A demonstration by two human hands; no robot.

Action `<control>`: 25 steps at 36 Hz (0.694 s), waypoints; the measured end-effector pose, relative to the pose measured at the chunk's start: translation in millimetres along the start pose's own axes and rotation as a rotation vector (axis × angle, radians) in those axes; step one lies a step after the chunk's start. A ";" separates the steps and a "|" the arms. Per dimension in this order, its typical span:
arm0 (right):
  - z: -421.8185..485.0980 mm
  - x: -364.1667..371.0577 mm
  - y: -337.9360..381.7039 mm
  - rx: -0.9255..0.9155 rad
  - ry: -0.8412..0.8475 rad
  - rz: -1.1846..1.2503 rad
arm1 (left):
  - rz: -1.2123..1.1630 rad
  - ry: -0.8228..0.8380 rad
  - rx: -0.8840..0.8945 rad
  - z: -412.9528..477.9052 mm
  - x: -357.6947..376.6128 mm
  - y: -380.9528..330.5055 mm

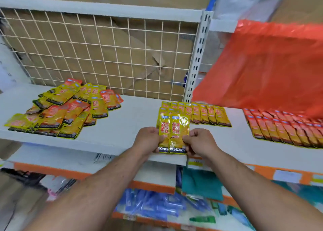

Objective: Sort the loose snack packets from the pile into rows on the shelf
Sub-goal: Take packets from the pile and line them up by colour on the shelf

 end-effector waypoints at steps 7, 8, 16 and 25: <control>-50.9 -65.2 -62.2 0.092 -0.147 0.062 | 0.073 0.151 0.013 -29.7 79.4 11.3; -57.4 -74.9 -68.9 0.098 -0.162 0.068 | 0.081 0.166 0.017 -34.4 90.9 11.7; -96.5 -162.1 -126.7 0.144 -0.288 0.140 | 0.151 0.270 0.059 -70.1 193.7 3.4; -117.0 -283.6 -184.8 0.150 -0.366 0.164 | 0.168 0.309 0.067 -103.1 328.5 -9.4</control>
Point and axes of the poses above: each hand's wrist, its own z-axis towards the middle knuckle, its own x-axis out of the palm, y = z × x, the point moved 8 cm from there along z, towards the middle knuckle, and after that the axes turned 8 degrees about -z, right-handed, at the moved point
